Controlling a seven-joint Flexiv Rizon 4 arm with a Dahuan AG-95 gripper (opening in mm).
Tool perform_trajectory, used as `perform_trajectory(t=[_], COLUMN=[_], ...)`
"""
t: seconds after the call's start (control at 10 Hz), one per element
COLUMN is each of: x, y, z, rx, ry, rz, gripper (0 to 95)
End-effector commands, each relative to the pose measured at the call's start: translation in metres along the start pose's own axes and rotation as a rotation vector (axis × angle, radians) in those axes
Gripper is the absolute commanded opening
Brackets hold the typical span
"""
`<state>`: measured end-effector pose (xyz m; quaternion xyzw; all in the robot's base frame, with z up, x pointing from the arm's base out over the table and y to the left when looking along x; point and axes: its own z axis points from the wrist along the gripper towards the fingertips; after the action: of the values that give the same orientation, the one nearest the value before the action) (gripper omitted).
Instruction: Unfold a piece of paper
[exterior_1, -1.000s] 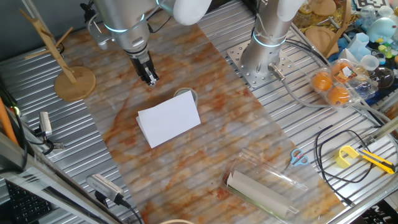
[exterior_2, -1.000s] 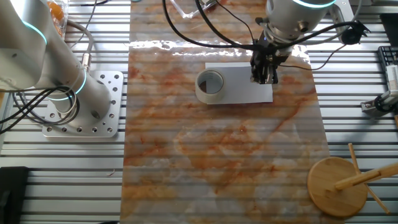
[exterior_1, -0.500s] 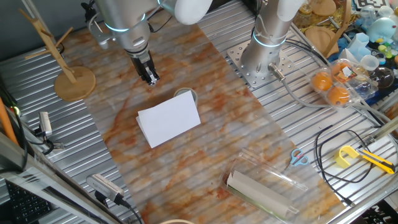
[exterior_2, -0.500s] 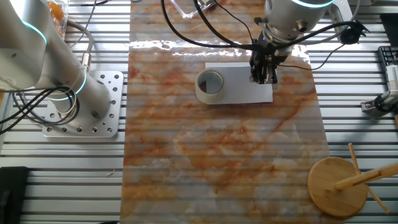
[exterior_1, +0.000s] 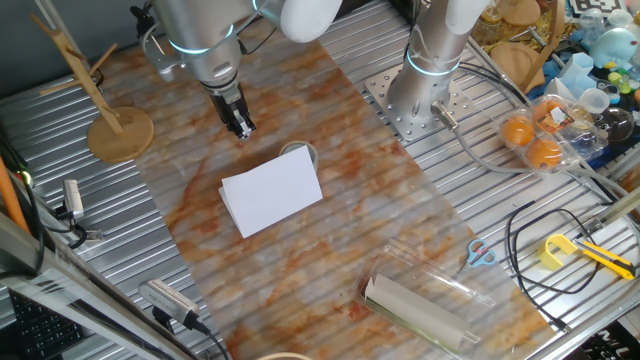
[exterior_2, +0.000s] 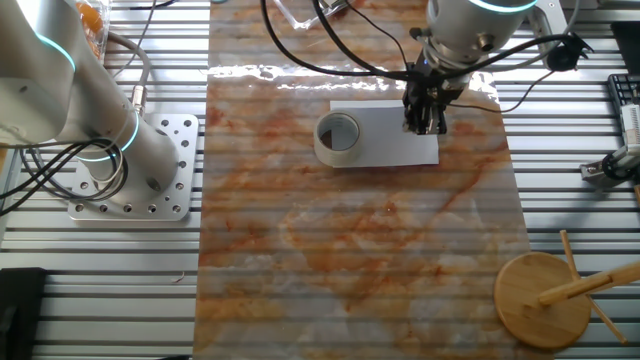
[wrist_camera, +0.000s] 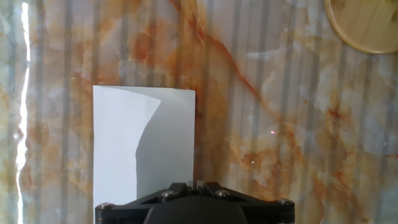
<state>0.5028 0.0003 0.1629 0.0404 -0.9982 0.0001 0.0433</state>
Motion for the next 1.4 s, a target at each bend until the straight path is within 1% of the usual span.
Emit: perform_trajectory(t=[0.1,0.4,0.7,0.9,1.4], x=[-0.0005,-0.0013,-0.0042,-0.0039,-0.0045], y=[0.0006,0.0010,0.0015,0.0022,0.0037], z=[0.0008,0.0009,-0.0001,-0.0010,-0.0005], rx=[-0.009,0.000,-0.005,-0.004,-0.006], ry=[0.001,0.001,-0.002,0.002,0.002], rz=[-0.010,-0.003,-0.007,0.001,-0.004], gripper=[0.0,0.0,0.0,0.0,0.0])
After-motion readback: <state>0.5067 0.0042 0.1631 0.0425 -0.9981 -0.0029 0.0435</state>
